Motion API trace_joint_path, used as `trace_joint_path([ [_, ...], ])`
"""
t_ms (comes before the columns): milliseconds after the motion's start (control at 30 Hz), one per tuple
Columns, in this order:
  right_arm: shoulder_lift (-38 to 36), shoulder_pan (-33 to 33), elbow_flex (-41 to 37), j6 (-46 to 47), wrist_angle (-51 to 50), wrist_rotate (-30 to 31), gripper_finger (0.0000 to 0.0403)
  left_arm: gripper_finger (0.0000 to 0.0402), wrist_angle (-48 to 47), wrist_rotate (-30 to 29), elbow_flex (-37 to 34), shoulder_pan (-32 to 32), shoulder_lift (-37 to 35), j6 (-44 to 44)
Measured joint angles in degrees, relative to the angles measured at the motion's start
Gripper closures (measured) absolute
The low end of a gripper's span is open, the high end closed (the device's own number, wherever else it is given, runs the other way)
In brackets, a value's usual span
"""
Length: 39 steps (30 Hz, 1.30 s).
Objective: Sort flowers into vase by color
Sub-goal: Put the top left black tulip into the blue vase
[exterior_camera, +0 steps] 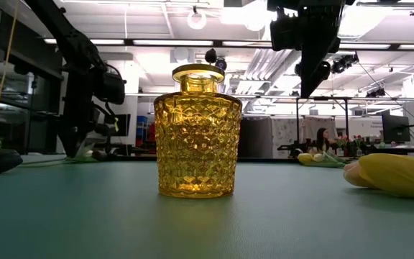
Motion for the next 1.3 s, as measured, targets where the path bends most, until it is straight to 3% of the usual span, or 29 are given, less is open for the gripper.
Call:
trace_joint_path([
  [333, 0.01, 0.0, 0.0, 0.01, 0.59, 1.32, 0.0142, 0.0279, -4.98, 1.61, -0.03, -0.92, -1.57, 4.01],
  [467, 0.0, -0.01, 0.0, 0.0, 1.52, 3.37, 0.0142, 0.0258, -5.04, 3.62, -0.07, -0.9, -1.51, 3.51],
  [867, 0.0, -0.02, 0.0, 0.0, 2.19, 3.46, 0.0142, 0.0283, -6.57, 8.85, -1.43, -0.9, -1.51, 5.22],
  [1300, 0.01, -0.02, 0.0, 0.0, 2.54, 3.45, 0.0142, 0.0284, -8.59, 9.01, -4.84, -1.51, -1.64, 5.13],
])
